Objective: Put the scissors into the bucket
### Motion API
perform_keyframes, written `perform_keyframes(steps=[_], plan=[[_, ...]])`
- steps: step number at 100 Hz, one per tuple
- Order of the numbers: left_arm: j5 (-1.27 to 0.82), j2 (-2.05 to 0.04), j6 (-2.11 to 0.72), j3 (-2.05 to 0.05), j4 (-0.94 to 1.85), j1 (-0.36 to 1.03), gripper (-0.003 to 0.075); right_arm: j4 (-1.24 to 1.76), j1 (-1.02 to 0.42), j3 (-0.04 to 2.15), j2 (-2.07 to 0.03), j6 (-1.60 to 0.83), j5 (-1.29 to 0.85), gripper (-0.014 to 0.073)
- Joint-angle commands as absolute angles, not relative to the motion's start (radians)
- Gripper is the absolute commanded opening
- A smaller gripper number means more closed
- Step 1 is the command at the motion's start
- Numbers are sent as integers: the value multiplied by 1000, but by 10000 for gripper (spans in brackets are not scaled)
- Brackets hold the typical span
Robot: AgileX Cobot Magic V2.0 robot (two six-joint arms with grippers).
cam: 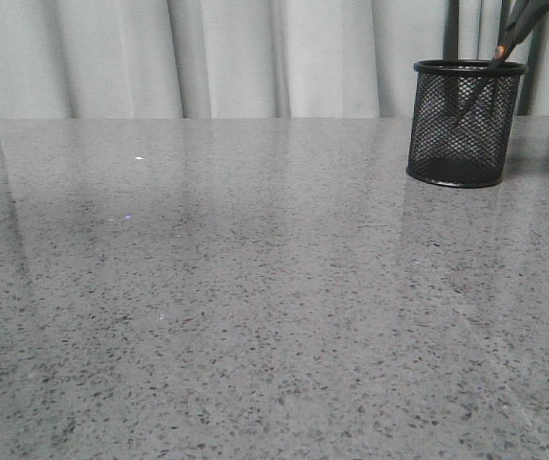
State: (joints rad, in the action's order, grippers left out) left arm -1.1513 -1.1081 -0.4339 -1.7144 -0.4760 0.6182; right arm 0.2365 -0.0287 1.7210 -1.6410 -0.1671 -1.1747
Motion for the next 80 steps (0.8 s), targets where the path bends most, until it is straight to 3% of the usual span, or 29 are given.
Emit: perform_keyframes(steps=[1, 16, 40, 80], plan=[[-1093, -1093, -419, -1742, -489, 615, 472, 240, -32, 1757, -1619, -183, -1150, -43], [-1091, -1093, -419, -1742, -489, 615, 472, 253, -35, 1758, -1629, -197, -1164, -20], [-1089, -1099, -419, -1742, -489, 615, 472, 253, -35, 1764, -1629, -202, -1162, 327], [-1091, -1101, -419, -1740, -537, 615, 472, 182, -34, 1930, -1567, -151, -1254, 341]])
